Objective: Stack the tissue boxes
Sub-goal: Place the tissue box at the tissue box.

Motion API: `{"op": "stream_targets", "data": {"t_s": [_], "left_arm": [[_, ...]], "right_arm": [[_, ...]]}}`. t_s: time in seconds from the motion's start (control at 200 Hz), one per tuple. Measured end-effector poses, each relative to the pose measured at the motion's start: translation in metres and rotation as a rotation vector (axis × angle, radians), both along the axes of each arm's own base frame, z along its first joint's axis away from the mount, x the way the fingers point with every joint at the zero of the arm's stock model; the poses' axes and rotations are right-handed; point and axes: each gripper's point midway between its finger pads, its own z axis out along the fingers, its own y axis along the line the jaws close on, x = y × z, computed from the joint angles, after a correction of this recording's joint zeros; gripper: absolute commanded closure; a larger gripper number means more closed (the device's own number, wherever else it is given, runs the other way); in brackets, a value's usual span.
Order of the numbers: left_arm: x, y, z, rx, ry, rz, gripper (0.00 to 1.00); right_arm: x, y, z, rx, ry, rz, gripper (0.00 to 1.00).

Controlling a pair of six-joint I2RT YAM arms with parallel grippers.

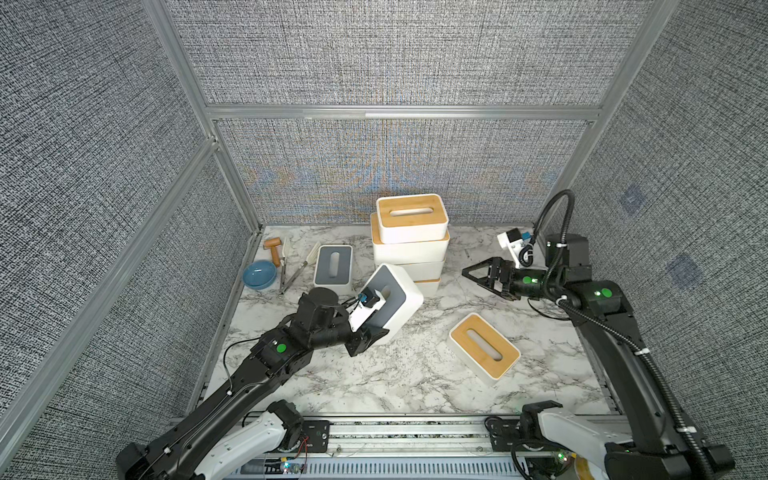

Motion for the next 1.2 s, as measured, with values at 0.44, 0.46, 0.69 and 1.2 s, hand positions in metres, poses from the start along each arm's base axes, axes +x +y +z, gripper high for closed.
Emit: {"op": "stream_targets", "data": {"t_s": [0.44, 0.46, 0.69, 1.2], "left_arm": [[0.001, -0.042, -0.002, 0.048, -0.019, -0.195, 0.76], [0.002, -0.042, -0.002, 0.051, -0.016, -0.196, 0.76], [-0.001, -0.047, -0.006, 0.074, -0.018, -0.223, 0.76], [0.003, -0.044, -0.011, 0.104, -0.04, -0.195, 0.76]], "right_arm": [[-0.022, 0.04, -0.012, -0.055, 0.032, 0.149, 0.01], [-0.022, 0.041, -0.012, -0.055, 0.031, 0.153, 0.01], [-0.014, 0.064, -0.022, -0.086, 0.064, 0.184, 0.04], [-0.01, 0.078, -0.038, -0.125, 0.125, 0.16, 0.26]]}}
